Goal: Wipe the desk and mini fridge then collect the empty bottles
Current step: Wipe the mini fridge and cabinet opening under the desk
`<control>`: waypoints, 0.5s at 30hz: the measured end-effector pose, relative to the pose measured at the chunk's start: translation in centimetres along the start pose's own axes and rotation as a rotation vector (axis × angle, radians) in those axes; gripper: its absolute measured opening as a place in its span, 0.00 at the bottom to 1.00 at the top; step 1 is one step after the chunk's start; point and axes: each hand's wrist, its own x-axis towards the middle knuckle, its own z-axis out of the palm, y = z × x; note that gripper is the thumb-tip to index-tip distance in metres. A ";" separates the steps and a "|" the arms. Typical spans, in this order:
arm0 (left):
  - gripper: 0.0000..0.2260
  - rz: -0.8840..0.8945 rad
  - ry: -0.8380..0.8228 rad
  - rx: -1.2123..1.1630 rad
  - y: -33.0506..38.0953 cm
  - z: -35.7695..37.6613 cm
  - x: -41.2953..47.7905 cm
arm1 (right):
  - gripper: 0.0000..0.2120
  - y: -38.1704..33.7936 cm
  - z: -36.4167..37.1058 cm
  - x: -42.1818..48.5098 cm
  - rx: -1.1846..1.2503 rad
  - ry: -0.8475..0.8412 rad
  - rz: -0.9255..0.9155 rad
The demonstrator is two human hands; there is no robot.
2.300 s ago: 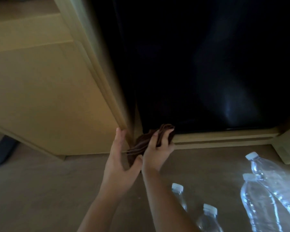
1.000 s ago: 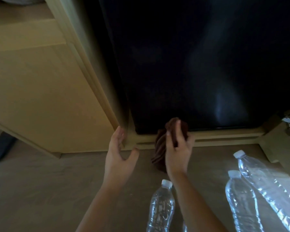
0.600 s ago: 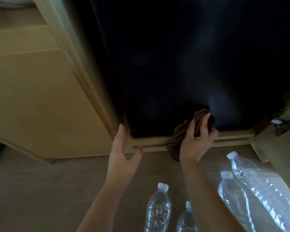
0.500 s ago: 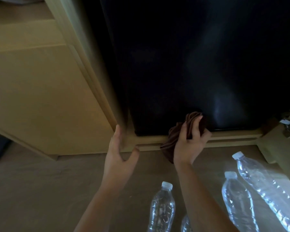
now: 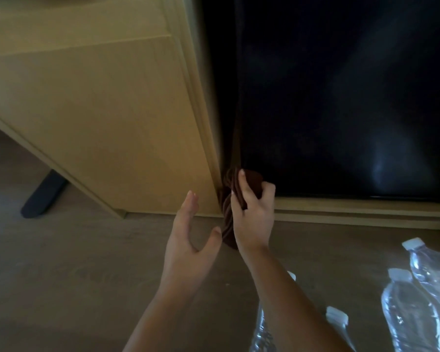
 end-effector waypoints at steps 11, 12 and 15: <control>0.33 -0.012 -0.024 -0.025 0.2 0.5 0.2 | 0.17 1.2 -1.7 -0.4 0.115 -0.058 0.240; 0.33 -0.016 -0.026 -0.024 0.1 0.6 0.2 | 0.17 1.4 -1.8 -0.3 0.095 -0.059 0.204; 0.32 -0.016 -0.033 -0.015 0.3 0.9 0.2 | 0.18 2.1 -1.7 -0.5 -0.007 -0.167 0.142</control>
